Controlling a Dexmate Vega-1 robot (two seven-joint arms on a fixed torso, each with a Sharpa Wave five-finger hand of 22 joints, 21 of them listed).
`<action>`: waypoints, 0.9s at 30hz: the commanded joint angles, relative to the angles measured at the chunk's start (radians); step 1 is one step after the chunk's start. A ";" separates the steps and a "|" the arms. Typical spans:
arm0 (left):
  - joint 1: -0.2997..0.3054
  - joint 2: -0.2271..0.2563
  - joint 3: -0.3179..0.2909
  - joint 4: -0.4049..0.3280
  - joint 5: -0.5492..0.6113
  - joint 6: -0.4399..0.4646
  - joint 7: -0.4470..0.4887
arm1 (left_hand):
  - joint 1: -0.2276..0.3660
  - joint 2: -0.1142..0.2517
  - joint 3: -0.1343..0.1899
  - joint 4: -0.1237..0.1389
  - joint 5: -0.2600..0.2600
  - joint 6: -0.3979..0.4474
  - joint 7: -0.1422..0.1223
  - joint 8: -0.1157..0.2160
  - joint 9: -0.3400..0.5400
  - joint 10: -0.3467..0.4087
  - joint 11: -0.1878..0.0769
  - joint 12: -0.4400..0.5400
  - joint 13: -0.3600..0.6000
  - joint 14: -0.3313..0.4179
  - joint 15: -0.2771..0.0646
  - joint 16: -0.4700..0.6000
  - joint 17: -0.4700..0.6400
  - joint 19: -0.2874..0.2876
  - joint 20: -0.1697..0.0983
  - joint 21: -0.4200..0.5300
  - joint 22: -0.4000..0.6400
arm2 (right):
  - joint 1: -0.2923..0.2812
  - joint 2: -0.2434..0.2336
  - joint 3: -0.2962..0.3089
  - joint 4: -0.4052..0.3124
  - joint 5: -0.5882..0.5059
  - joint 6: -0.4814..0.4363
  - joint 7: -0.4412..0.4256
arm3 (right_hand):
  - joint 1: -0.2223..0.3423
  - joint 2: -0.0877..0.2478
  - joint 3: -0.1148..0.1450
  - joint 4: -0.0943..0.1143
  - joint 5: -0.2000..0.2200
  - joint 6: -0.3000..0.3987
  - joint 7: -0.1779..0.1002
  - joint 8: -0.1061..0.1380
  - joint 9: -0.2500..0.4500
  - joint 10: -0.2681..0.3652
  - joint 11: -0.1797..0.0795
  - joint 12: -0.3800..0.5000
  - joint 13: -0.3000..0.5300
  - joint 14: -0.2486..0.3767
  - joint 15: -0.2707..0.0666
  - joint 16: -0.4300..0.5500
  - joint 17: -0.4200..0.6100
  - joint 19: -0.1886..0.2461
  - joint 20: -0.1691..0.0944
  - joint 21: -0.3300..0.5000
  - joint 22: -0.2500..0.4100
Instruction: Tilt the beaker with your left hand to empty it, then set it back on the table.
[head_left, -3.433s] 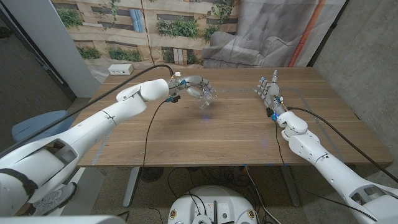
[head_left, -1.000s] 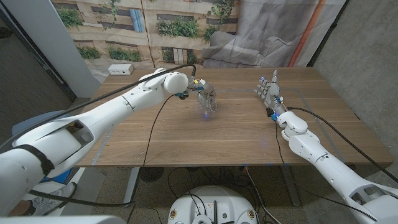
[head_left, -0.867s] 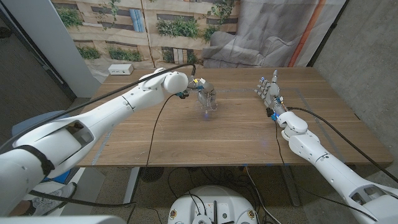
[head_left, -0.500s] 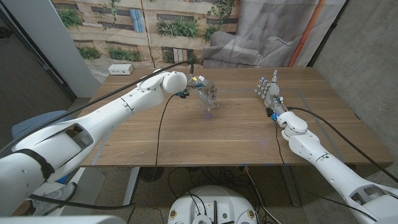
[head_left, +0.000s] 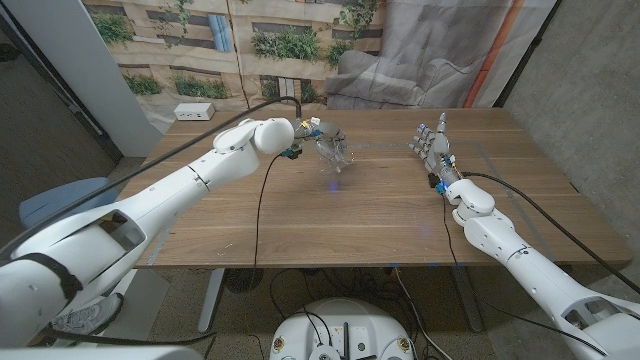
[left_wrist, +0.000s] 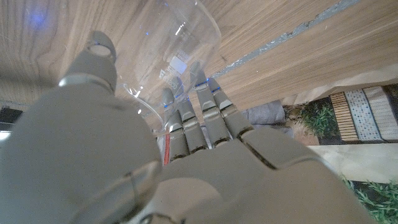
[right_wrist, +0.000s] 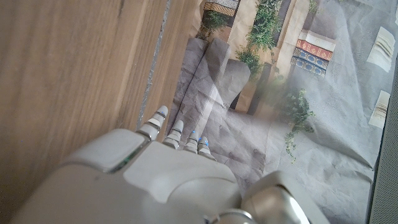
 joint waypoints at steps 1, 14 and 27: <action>0.088 0.012 -0.056 -0.011 -0.092 0.005 0.157 | 0.167 0.210 -0.001 0.007 0.007 0.083 -0.062 0.008 0.001 0.132 -0.129 -0.008 0.002 0.080 -0.253 -0.005 0.020 0.003 -0.080 -0.002 0.006 | 0.000 0.000 0.000 0.000 0.000 0.000 0.000 | 0.004 0.088 -0.006 0.001 0.006 -0.007 -0.003 0.005 0.002 -0.004 -0.002 0.006 0.005 -0.004 -0.019 0.003 0.002 0.002 0.005 0.007 0.004; 0.175 0.003 -0.102 0.002 -0.201 -0.032 0.305 | 0.158 0.214 -0.009 0.009 0.006 0.104 -0.070 0.015 -0.001 0.159 -0.130 -0.010 -0.004 0.096 -0.253 -0.013 0.011 0.015 -0.088 0.002 0.007 | 0.000 0.000 0.000 -0.001 0.000 -0.001 -0.001 | 0.004 0.088 -0.006 0.001 0.006 -0.006 -0.002 0.006 0.002 -0.003 -0.001 0.006 0.005 -0.004 -0.019 0.003 0.002 0.001 0.006 0.007 0.004; 0.267 0.000 -0.147 0.008 -0.283 -0.084 0.446 | 0.150 0.211 -0.014 0.009 0.005 0.110 -0.072 0.015 -0.002 0.166 -0.129 -0.016 -0.008 0.096 -0.252 -0.025 0.004 0.021 -0.096 0.005 0.009 | 0.000 0.000 0.000 0.001 0.000 0.000 0.000 | 0.004 0.088 -0.006 0.001 0.006 -0.008 -0.002 0.005 0.002 -0.003 0.000 0.006 0.005 -0.004 -0.019 0.003 0.002 0.001 0.005 0.006 0.004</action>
